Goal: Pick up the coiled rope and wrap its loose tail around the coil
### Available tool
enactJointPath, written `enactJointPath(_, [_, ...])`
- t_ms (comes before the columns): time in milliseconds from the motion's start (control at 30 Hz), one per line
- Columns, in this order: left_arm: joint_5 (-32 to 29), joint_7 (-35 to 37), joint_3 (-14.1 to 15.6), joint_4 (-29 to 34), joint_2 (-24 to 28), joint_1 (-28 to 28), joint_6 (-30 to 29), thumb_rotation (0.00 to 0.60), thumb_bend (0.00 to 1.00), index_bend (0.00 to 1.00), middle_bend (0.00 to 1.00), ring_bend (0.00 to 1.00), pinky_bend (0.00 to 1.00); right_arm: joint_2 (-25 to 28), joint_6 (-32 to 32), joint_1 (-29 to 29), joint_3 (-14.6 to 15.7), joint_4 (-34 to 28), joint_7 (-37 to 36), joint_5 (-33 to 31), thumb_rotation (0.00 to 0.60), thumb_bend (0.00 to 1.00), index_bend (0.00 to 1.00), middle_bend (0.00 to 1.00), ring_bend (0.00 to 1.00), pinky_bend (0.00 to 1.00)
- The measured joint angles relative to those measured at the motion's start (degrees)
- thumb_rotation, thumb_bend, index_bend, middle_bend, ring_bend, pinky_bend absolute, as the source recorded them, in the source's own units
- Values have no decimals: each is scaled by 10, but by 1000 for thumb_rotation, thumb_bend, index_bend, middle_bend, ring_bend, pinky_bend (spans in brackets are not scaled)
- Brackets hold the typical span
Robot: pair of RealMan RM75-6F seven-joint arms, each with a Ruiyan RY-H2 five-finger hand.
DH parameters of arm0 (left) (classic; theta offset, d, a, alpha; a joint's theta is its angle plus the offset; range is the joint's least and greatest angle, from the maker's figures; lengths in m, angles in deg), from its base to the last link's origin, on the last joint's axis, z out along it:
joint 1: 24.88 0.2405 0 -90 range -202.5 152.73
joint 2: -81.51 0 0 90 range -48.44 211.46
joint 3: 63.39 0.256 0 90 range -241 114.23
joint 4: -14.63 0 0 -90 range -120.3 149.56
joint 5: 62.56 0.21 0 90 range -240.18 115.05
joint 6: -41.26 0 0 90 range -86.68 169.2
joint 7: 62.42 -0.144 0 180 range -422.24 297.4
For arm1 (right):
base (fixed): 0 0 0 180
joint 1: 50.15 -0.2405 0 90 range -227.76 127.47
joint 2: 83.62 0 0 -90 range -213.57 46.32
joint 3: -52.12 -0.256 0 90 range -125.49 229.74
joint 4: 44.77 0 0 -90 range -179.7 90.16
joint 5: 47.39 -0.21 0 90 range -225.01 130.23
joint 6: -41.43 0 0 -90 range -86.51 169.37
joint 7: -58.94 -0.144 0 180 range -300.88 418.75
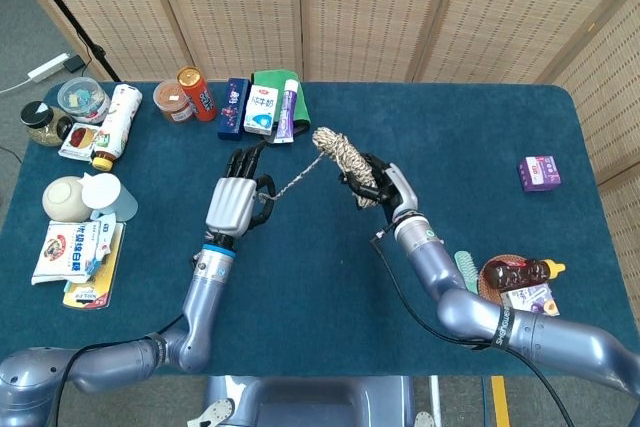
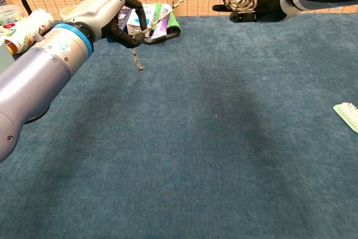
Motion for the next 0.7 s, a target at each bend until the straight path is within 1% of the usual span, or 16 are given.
enactJointPath(33, [0,0,0,1,0,0,0,600,396,590,0,0,0,0,-1,1,-1,-1,3,0,600,1000,754,514,411,719])
enactJointPath(100, [1,-1,-1,4,0,1,0,600,391,544,0,0,0,-1,-3,3,-4,-4,8,1,600,1000,755,514,411,719])
enactJointPath(133, [1,-2,-1,6,1,1,0,600,380,472,0,0,0,-2,-4,4,-5,-4,10,1,600,1000,755,514,411,719])
enactJointPath(167, [2,-1,-1,9,2,2,1,600,358,344,0,0,0,-2,-5,5,-6,-5,13,1,600,1000,754,514,411,719])
enactJointPath(200, [2,-1,0,12,3,2,1,600,334,239,0,0,0,-2,-6,6,-7,-6,15,1,600,1000,754,514,411,719])
enactJointPath(233, [3,1,0,15,5,3,3,600,295,105,0,0,0,-2,-7,6,-8,-7,17,1,600,1000,754,514,411,719])
enactJointPath(267, [3,3,0,20,8,4,6,600,257,20,0,0,0,-2,-8,7,-9,-7,19,2,600,1000,754,514,411,719])
enactJointPath(300, [3,4,1,25,12,5,9,600,237,0,0,0,0,-2,-9,9,-9,-8,21,2,600,1000,754,514,411,719])
enactJointPath(467, [6,1,6,49,35,10,15,600,151,0,0,0,0,-3,-14,15,-13,-9,26,4,600,1000,753,514,411,719])
enactJointPath(700, [9,-8,9,93,63,22,11,600,141,0,0,0,0,-4,-16,23,-14,-7,36,9,600,1000,753,514,411,719])
